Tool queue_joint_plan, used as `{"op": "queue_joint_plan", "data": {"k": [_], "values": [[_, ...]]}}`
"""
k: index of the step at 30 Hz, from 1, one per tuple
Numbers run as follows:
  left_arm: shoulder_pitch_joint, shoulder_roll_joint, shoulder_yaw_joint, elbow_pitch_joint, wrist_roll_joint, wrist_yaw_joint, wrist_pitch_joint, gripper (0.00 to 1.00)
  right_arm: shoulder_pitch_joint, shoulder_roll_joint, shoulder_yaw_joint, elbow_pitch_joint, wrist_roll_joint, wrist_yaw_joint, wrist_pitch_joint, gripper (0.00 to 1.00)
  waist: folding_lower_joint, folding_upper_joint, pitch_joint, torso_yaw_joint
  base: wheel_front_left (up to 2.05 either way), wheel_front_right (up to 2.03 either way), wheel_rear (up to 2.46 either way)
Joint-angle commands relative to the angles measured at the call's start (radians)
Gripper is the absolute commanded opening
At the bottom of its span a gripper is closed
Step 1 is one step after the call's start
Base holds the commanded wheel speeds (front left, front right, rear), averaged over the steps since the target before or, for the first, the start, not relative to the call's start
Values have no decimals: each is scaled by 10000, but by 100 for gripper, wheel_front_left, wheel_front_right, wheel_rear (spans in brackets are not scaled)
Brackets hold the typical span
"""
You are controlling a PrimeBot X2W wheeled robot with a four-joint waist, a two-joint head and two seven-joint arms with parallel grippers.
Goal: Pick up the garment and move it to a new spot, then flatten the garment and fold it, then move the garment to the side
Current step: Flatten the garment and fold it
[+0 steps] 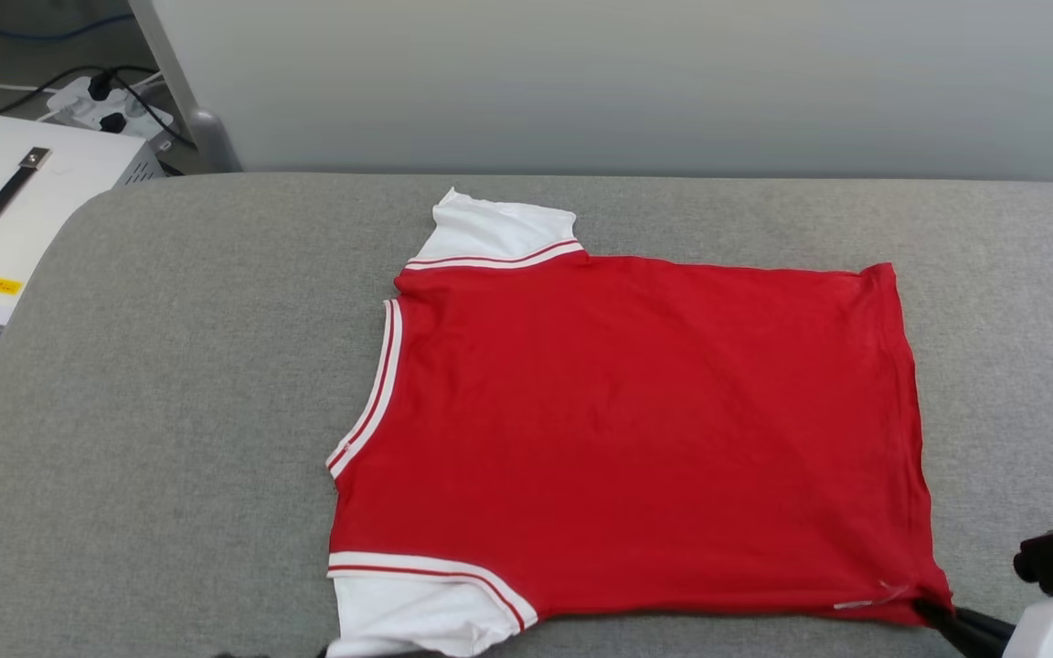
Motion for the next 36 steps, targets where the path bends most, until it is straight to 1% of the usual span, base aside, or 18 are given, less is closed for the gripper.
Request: {"op": "queue_joint_plan", "data": {"k": [1,3,6,9,14,19,23,29,32,36], "values": [[-565,122,99,-64,319,-18,-56,0,-22,-26,-324,-72,-32,-7,117,0,1,-1,224,45,0,0,0],[-1310,230,100,-74,584,-224,124,0,-206,39,-843,-171,-153,-7,222,0,1,-1,386,66,0,0,0],[-2589,404,50,123,982,-678,538,0,-573,161,-1523,-341,-402,-7,611,0,1,-1,696,-15,0,0,0],[-3746,349,90,634,1152,-1175,726,0,-957,327,-2092,-432,-603,-7,1043,0,1,-1,1064,-118,0,0,0],[-5397,93,89,1885,1405,-1934,765,0,-1558,877,-2945,-498,-926,-7,1585,0,1,-1,1755,-313,0,0,0],[-6776,-218,49,3194,1581,-2602,705,0,-2169,1176,-3514,-382,-1314,-7,2160,0,1,-1,2424,-390,0,0,0],[-7670,-417,-59,4288,1756,-3066,654,0,-2820,1424,-3744,-158,-1550,-7,2583,0,1,-1,2916,-476,0,0,0],[-8497,-866,-394,5950,1946,-3636,640,0,-3731,1892,-3530,631,-1969,-7,3061,0,1,-1,3481,-525,0,0,0],[-8593,-1252,-523,6833,1842,-3891,556,0,-3951,2045,-3252,1105,-2265,-7,3117,0,1,-1,3576,-487,0,0,0],[-8555,-1701,-687,7794,1764,-4128,210,0,-3973,2260,-2972,1359,-2187,-7,2955,0,1,-1,3482,-442,0,0,0]]}}
